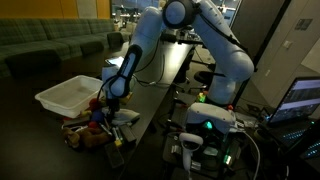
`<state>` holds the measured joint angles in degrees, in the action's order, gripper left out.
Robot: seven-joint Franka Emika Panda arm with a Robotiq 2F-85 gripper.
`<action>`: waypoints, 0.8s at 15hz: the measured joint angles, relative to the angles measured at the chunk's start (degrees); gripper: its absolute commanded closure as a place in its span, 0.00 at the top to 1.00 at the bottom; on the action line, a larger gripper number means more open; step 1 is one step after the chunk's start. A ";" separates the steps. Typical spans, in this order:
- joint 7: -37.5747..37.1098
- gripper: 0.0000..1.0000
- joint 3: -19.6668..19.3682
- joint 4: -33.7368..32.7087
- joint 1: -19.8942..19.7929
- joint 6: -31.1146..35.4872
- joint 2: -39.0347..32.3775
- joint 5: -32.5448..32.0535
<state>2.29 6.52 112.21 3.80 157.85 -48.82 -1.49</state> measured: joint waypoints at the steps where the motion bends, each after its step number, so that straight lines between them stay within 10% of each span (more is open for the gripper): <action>1: -0.12 0.12 -0.61 -0.32 0.49 0.11 0.10 -0.05; 12: -4.43 0.12 -18.35 -0.56 3.26 1.44 0.35 -4.22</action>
<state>-2.14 -11.83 111.64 7.05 159.29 -48.46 -5.71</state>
